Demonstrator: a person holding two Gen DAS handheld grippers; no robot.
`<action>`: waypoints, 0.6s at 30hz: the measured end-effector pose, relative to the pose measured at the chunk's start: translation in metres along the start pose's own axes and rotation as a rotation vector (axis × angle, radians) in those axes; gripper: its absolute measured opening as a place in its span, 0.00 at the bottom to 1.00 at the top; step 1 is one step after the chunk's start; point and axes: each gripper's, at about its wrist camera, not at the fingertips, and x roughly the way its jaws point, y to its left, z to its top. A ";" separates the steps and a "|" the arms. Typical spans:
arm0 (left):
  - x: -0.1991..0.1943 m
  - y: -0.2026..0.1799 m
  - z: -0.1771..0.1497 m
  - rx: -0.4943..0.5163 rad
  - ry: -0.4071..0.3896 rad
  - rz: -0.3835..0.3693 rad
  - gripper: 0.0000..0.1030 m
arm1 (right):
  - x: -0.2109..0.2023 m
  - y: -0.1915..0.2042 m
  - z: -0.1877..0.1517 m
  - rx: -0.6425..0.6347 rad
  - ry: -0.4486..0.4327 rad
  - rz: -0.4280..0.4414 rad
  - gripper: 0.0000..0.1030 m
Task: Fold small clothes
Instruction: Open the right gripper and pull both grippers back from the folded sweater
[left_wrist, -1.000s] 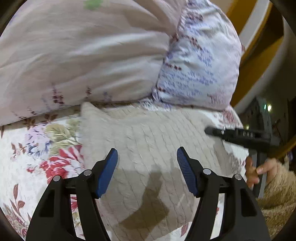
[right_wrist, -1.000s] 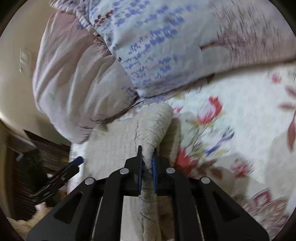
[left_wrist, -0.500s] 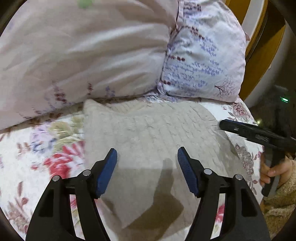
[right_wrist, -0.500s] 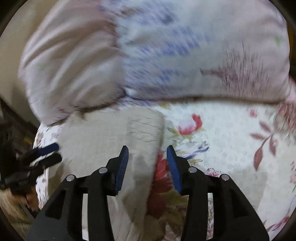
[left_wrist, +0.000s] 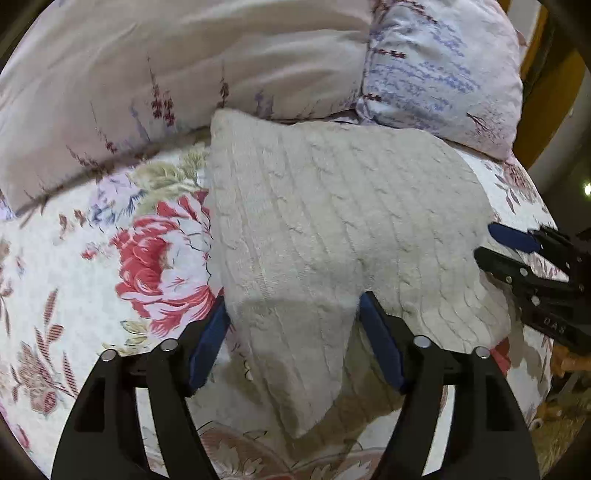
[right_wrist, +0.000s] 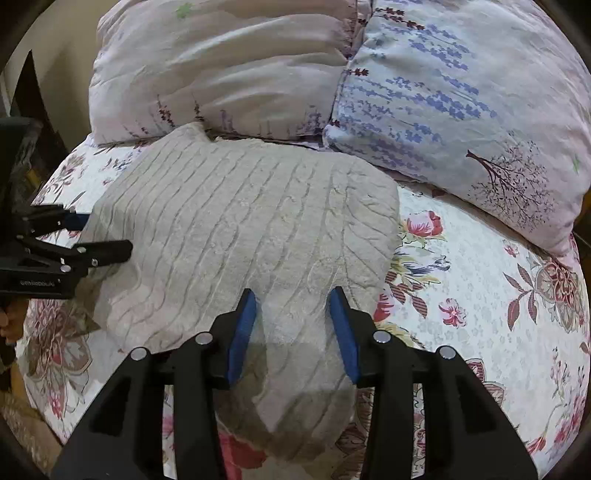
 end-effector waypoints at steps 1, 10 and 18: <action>0.001 0.001 0.000 0.001 -0.005 0.012 0.81 | 0.000 -0.001 0.000 0.009 0.000 -0.003 0.41; -0.042 0.006 -0.023 -0.051 -0.139 0.078 0.92 | -0.033 -0.003 -0.012 0.183 -0.042 -0.002 0.78; -0.060 0.018 -0.066 -0.176 -0.146 0.065 0.99 | -0.059 -0.005 -0.045 0.271 -0.085 -0.074 0.95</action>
